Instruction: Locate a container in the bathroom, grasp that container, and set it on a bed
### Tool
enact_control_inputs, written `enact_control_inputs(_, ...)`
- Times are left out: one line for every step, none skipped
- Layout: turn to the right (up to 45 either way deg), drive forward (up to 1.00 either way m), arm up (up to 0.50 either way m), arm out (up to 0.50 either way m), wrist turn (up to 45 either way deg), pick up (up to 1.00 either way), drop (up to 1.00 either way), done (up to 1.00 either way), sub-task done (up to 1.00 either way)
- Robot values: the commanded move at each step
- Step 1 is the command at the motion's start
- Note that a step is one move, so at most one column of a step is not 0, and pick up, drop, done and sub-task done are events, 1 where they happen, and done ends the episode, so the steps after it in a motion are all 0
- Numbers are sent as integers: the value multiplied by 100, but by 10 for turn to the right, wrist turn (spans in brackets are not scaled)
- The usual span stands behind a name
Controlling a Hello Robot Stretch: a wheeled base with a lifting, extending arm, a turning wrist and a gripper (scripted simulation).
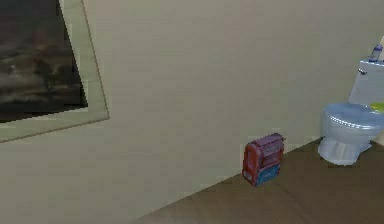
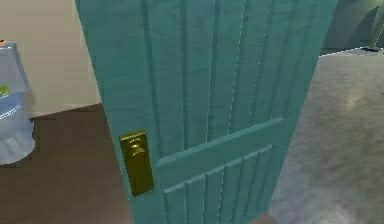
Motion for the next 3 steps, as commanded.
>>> enact_control_inputs(180,0,0,0,0,0,0,0,0)
enact_control_inputs(30,0,0,0,0,0,0,0,0)
enact_control_inputs(450,0,0,0,0,0,0,0,0)
